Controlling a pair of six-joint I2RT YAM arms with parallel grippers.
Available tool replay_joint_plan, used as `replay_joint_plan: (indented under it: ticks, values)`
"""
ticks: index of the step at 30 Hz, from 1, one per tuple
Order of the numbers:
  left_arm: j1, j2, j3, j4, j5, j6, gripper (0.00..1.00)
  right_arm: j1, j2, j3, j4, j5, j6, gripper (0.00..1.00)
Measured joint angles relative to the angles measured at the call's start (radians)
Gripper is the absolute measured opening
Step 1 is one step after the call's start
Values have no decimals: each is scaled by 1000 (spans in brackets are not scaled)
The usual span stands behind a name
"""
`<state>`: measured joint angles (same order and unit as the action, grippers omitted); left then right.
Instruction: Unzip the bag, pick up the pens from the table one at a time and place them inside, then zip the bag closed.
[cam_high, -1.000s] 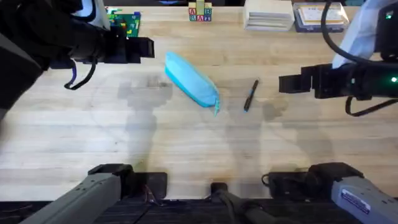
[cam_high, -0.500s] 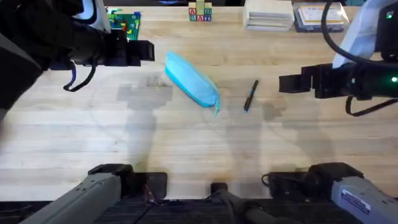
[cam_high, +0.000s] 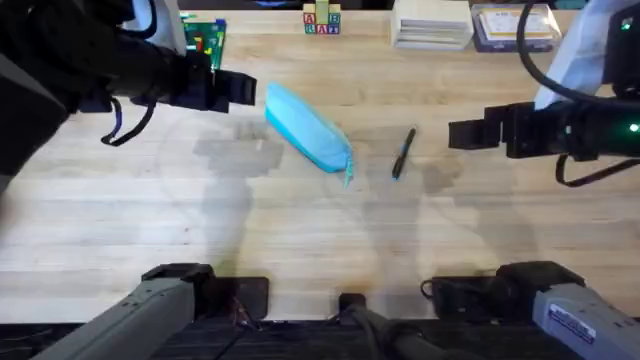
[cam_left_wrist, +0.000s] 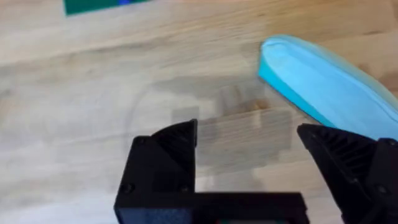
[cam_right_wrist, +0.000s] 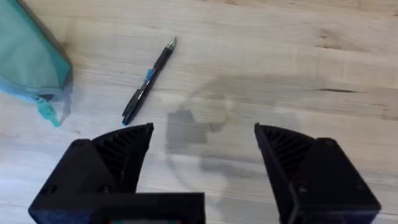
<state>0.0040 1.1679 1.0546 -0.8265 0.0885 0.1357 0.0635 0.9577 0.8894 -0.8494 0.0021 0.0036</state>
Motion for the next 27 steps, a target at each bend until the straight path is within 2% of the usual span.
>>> replay_joint_plan:
  ticks: [5,12,18,27]
  values:
    - [0,0,1,0,85,129,991,0,0,0,0,0,0,997]
    - [0,0,48,-8,136,249,991,0,0,0,0,0,0,998]
    - [0,52,171,-69,152,316,991,0,0,0,0,0,0,998]
    - [0,279,401,-217,155,429,991,0,0,0,0,0,0,998]
